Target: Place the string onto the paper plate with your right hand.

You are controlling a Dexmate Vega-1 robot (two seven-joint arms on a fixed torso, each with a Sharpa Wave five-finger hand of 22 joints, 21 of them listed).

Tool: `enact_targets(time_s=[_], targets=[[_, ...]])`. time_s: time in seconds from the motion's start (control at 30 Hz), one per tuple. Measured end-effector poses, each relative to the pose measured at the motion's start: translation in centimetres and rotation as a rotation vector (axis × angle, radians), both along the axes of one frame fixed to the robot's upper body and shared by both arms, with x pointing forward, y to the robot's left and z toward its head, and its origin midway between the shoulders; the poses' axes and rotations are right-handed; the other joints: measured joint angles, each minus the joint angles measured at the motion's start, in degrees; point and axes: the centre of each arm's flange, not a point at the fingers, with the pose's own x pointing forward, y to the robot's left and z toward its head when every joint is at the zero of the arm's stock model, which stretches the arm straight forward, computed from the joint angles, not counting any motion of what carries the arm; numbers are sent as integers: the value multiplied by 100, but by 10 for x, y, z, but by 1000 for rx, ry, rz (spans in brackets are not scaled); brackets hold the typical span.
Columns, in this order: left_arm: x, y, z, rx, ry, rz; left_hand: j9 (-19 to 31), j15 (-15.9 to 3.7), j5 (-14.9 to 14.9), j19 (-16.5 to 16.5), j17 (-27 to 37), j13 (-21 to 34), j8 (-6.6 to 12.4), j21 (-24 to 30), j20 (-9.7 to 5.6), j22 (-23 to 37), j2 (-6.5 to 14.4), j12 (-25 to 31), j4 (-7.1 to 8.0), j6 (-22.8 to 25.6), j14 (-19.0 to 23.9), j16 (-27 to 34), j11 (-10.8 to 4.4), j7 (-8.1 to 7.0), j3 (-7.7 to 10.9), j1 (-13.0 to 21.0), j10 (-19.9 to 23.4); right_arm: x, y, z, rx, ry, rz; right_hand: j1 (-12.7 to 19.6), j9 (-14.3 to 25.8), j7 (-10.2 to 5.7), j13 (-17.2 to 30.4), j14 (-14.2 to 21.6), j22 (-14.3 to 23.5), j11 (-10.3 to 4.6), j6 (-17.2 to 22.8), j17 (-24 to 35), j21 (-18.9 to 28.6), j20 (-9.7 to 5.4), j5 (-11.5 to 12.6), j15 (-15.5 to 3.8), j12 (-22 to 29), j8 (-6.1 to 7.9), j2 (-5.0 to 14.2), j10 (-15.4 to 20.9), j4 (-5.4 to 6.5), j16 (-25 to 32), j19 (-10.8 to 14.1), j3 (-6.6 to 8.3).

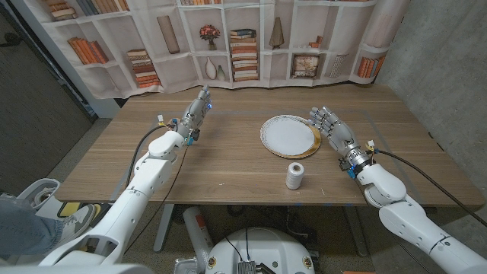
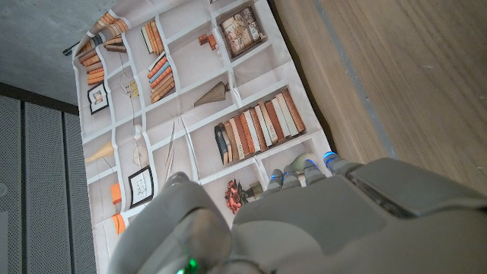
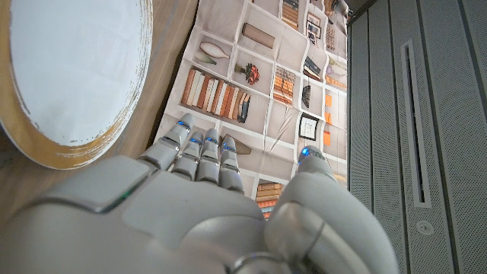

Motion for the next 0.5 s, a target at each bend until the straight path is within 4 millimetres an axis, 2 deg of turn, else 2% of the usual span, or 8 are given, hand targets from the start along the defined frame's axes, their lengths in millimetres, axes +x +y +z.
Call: enact_targets(time_s=[0.5], targets=[[-1,1,-3,-8,-6,0,-1,-1,0,0,0,-15,0,0,0,0,0,0,-18,0,0,0,-1,0,-18,0,0,-11,3,-10,-15,10,14,0,0,0,0,-1,0,0,0,-1,0,-32,0,0,0,0,0,-1,-39,0,32,9]])
